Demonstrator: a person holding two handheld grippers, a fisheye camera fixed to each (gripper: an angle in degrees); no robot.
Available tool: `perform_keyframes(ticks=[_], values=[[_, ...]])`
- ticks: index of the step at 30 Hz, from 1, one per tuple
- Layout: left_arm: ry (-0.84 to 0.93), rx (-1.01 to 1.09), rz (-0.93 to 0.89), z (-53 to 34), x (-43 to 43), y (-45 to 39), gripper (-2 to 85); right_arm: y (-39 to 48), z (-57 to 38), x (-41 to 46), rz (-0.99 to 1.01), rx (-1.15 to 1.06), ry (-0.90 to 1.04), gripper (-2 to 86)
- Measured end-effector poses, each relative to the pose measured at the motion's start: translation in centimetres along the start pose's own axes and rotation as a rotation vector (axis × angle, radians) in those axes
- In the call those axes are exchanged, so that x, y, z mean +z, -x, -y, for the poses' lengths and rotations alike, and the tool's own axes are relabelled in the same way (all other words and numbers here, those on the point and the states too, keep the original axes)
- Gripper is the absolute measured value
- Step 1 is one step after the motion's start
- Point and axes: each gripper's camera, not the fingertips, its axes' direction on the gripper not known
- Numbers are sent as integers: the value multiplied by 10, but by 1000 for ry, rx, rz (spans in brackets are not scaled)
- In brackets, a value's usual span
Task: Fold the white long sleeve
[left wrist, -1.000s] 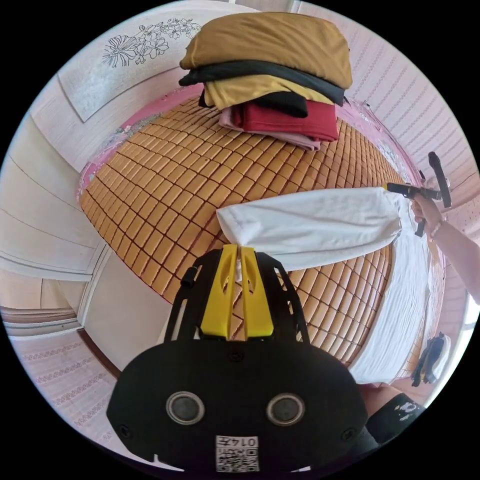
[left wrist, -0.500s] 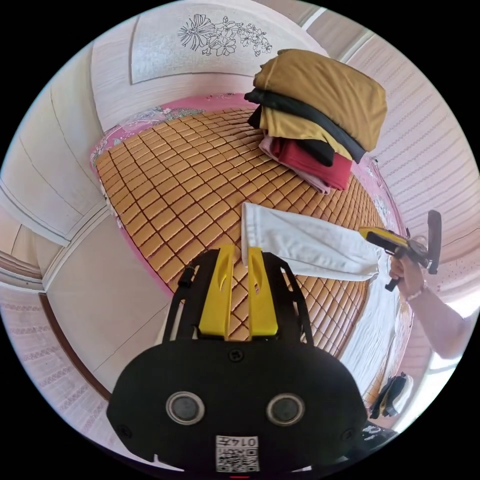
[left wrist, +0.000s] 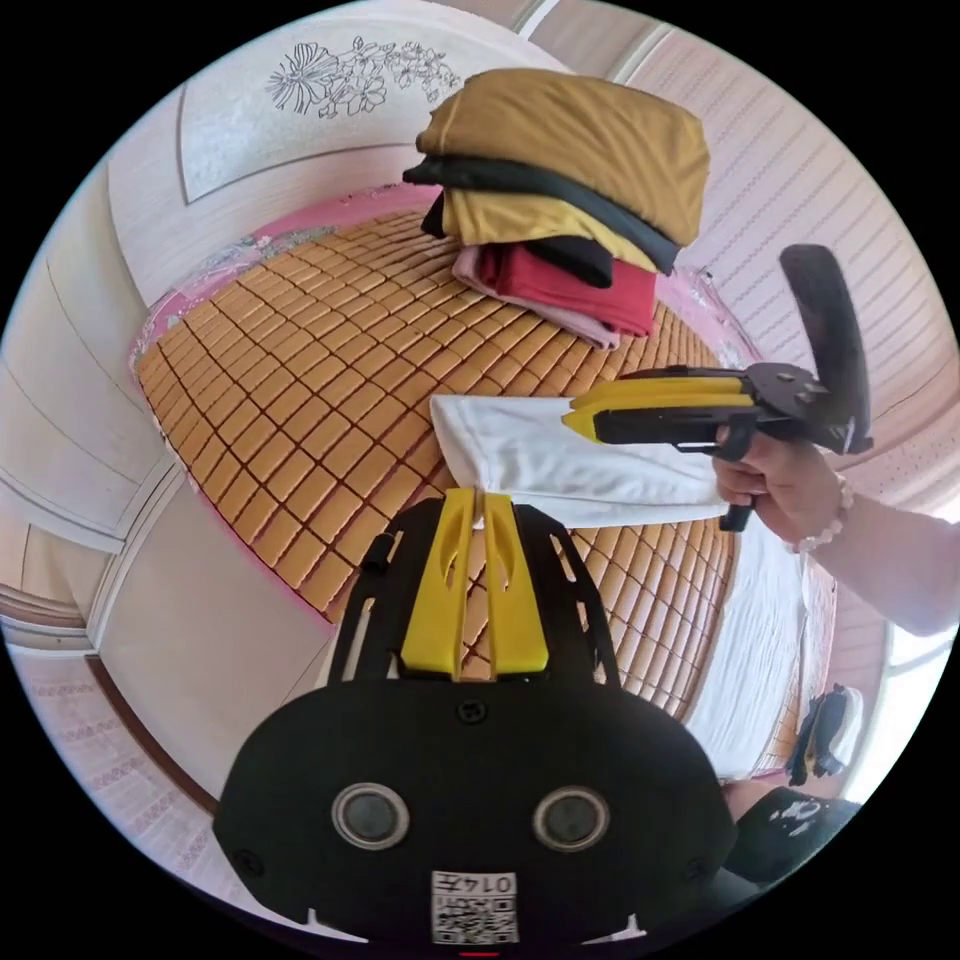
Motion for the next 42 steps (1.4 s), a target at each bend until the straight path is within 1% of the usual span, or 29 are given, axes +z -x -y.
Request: perform_keyframes(ticks=[2,6,8,10,15,19,21,22,25,28,29,30,34,36,37,39,40,42], values=[[-21,1,-46,-6,-13,0,7,2,-3,-5,27,-14,-2,63],[107,-76,-25,-21,-13,9,45,9,-13,-3,27,-41,27,65],[121,-110,-27,-23,-15,9,53,12,-16,3,34,-36,49,67],[104,-128,-43,-20,-19,6,61,18,-16,10,35,-33,56,69],[62,-148,7,10,-10,-14,73,47,0,40,1,-66,65,82],[161,-114,27,25,10,-29,62,61,-5,62,-80,-123,106,83],[139,-36,101,31,11,-43,32,65,-23,62,-105,-164,53,78],[140,-15,98,33,11,-46,23,64,-27,62,-105,-156,39,76],[159,24,104,46,11,-60,-1,55,-45,60,-58,-93,21,33],[154,77,143,59,8,-78,-6,32,-68,55,60,28,-2,14],[141,89,116,64,3,-86,-7,20,-84,47,95,98,-39,11],[114,99,85,69,-5,-97,-7,8,-106,31,120,169,-114,9],[-6,216,-9,82,-36,-152,-8,-23,-191,-39,145,302,-323,7],[-106,321,-123,88,-59,-204,-8,-43,-264,-98,159,373,-459,6],[-128,350,-153,90,-63,-218,-8,-47,-284,-113,156,390,-493,6],[-191,465,-278,94,-78,-278,-8,-57,-367,-171,128,467,-614,6],[-201,494,-310,94,-80,-293,-8,-59,-389,-184,123,494,-635,6],[-218,615,-431,90,-86,-355,-8,-56,-477,-231,76,597,-703,7]])
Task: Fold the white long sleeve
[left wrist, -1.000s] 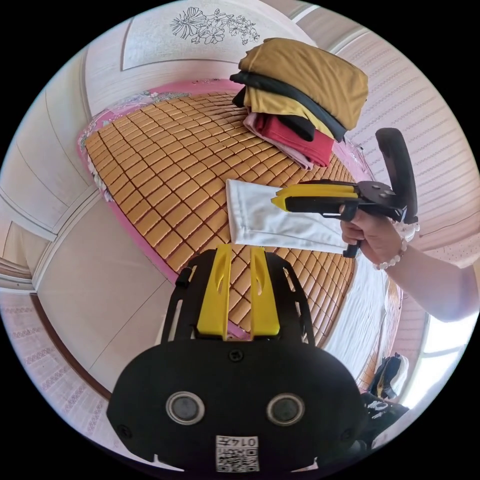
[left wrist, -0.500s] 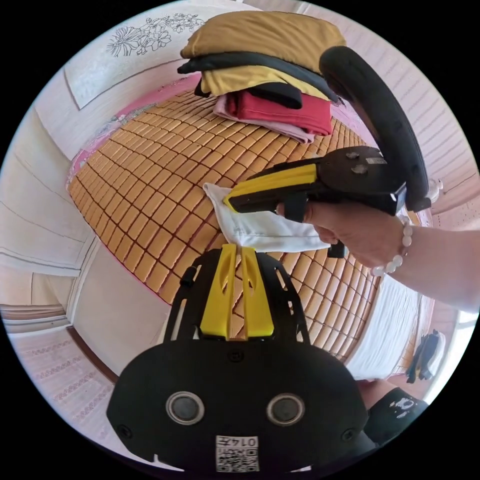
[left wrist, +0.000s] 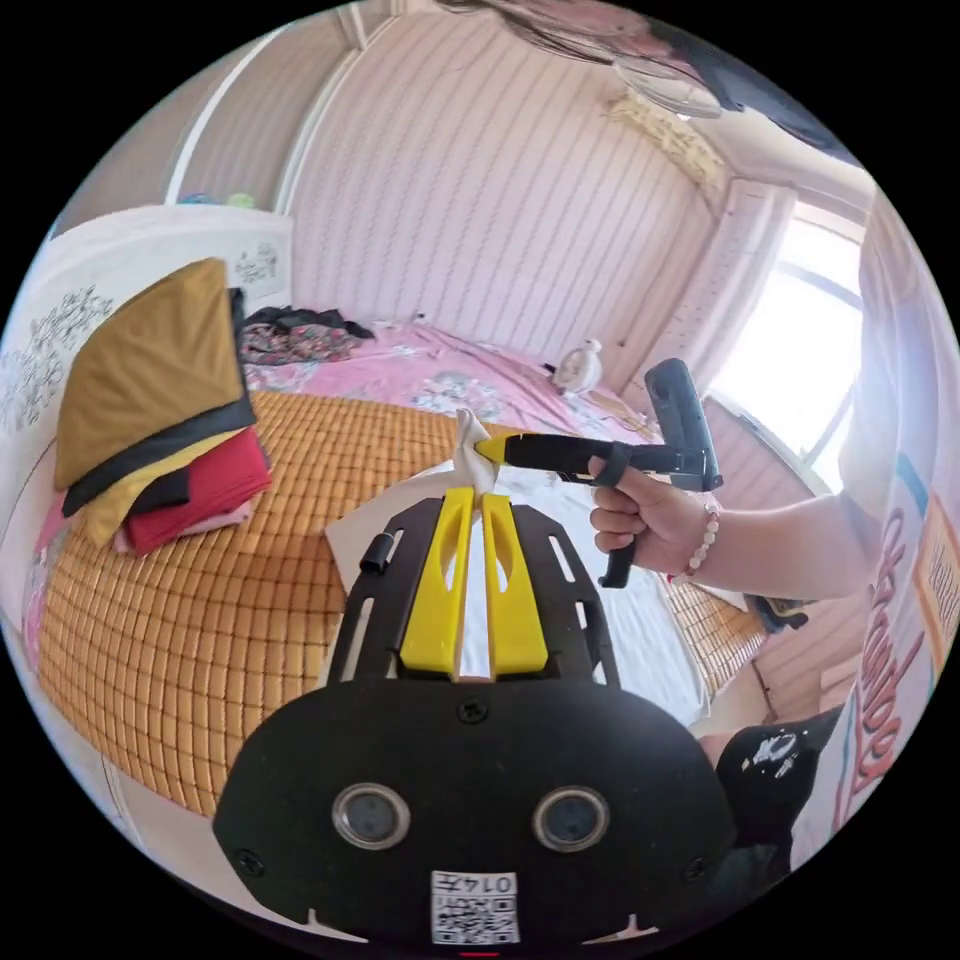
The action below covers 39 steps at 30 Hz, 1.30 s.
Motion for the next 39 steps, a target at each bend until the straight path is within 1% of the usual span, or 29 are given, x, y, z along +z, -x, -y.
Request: perform_keyframes(ticks=[1,3,5,8,10,11,13,15,16,17,19,23,26,28,30,31,32,33,39], values=[[2,19,-29,6,6,-12,-8,-5,-8,-22,-21,13,-16,7],[28,40,-171,29,25,-57,-8,-16,-44,-106,-91,75,-71,8],[39,58,-278,39,36,-91,-7,-19,-74,-157,-129,125,-93,9],[143,122,-369,42,63,-147,-3,-27,-130,-217,-187,231,-99,14],[237,151,-404,34,85,-175,2,-39,-167,-239,-222,301,-81,20],[313,165,-423,25,102,-192,7,-49,-194,-248,-249,349,-59,27],[438,178,-442,8,129,-214,26,-65,-233,-250,-273,404,2,42],[590,183,-471,-13,160,-234,39,-87,-280,-249,-342,508,107,59],[629,179,-477,-17,166,-238,42,-91,-289,-250,-351,531,120,61],[692,164,-474,-21,176,-241,46,-97,-305,-252,-375,579,138,65],[737,167,-465,-21,184,-244,48,-100,-320,-254,-399,587,148,68],[770,202,-337,-3,199,-239,49,-94,-319,-227,-443,451,226,78],[746,148,-235,17,208,-220,48,-93,-312,-193,-481,340,296,84],[719,98,-174,32,213,-204,49,-99,-312,-171,-518,313,360,81],[664,44,-83,53,215,-182,49,-113,-319,-145,-580,308,483,56],[650,37,-63,57,215,-177,49,-115,-320,-142,-601,310,491,43],[636,30,-22,66,215,-169,50,-114,-317,-146,-610,302,455,16],[621,29,13,74,215,-163,50,-117,-314,-146,-606,319,479,10],[548,-7,103,104,207,-135,53,-101,-293,-160,-538,358,478,21]])
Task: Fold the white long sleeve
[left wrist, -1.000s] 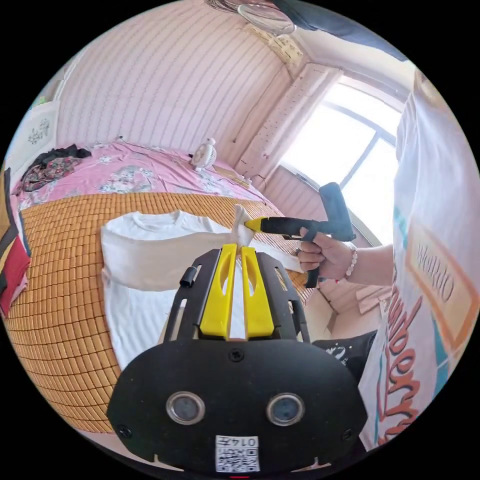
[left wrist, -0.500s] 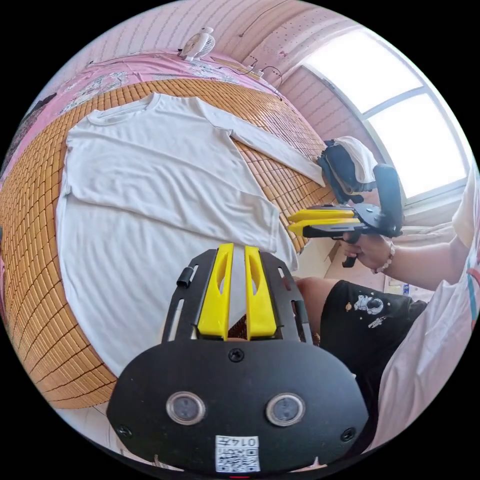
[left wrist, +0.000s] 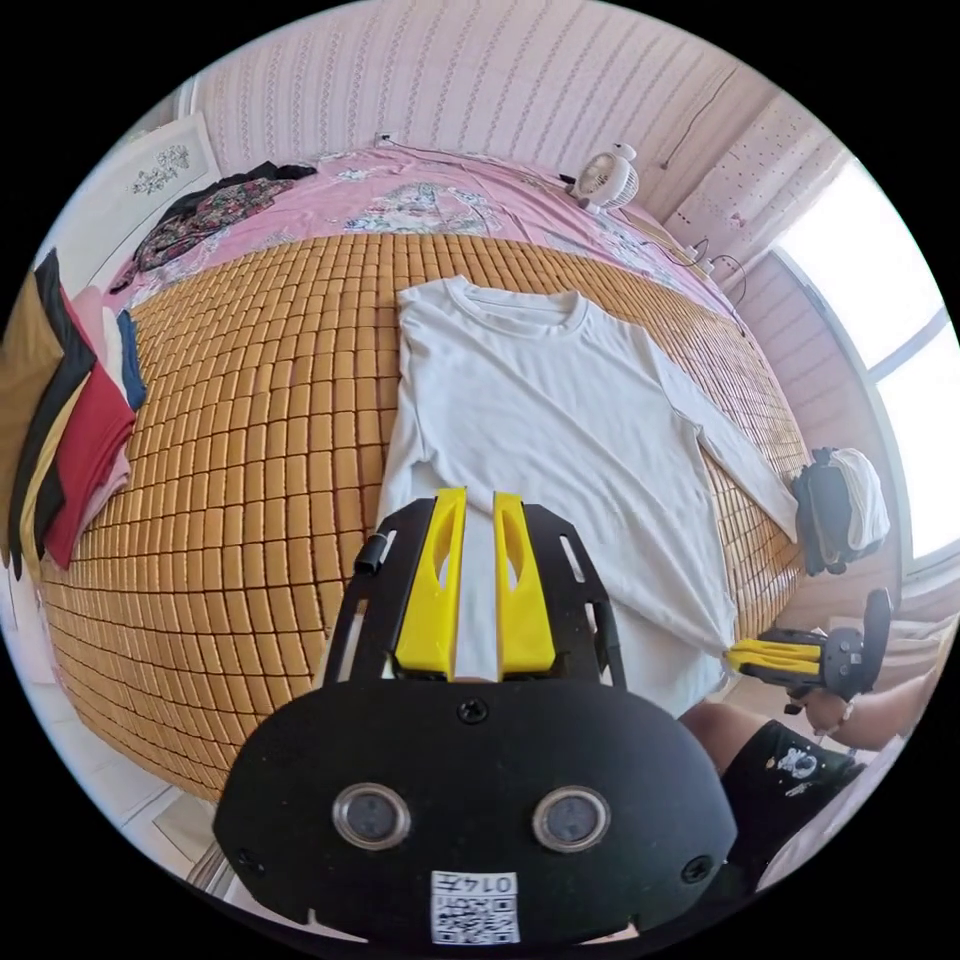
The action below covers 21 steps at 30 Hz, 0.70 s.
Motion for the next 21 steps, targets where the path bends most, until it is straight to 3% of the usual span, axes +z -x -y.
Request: perform_keyframes(ticks=[5,10,15,21], values=[[-2,-48,64,4,-2,15,57,-7,4,24,30,-41,170,60],[-17,-60,111,8,-2,21,59,-14,48,-3,39,-205,30,60],[-49,6,74,17,0,9,61,-16,175,-12,-15,-404,-215,62],[47,36,106,21,34,11,52,-8,333,12,155,-354,-332,85]])
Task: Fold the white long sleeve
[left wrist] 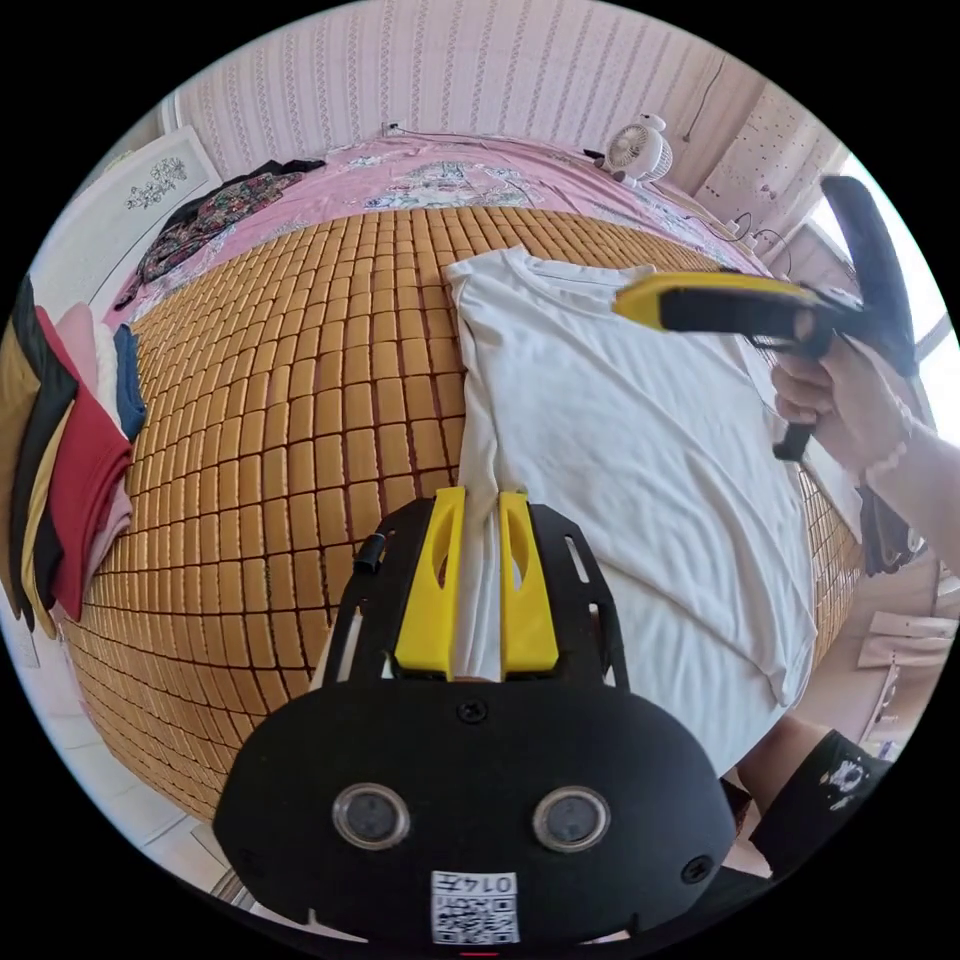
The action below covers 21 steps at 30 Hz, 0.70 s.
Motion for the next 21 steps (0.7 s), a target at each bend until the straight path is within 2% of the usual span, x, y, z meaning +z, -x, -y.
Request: perform_keyframes(ticks=[3,6,7,10,15,18,21], values=[[-21,36,-45,-1,0,4,6,-15,47,44,-44,22,50,68],[-73,44,-52,-5,-11,12,-6,-39,73,83,-12,102,229,17],[-91,41,-71,-6,-14,16,-7,-40,76,81,-5,93,216,14],[-176,-59,-201,-16,-24,44,-8,-31,88,68,-9,-7,117,3],[-81,-290,-348,-19,6,82,10,-41,95,100,-1,13,230,2],[-100,-364,-317,-20,-1,87,42,-45,83,70,-45,38,147,15],[-156,-303,-209,-23,-29,73,46,-42,32,4,-70,22,-23,27]])
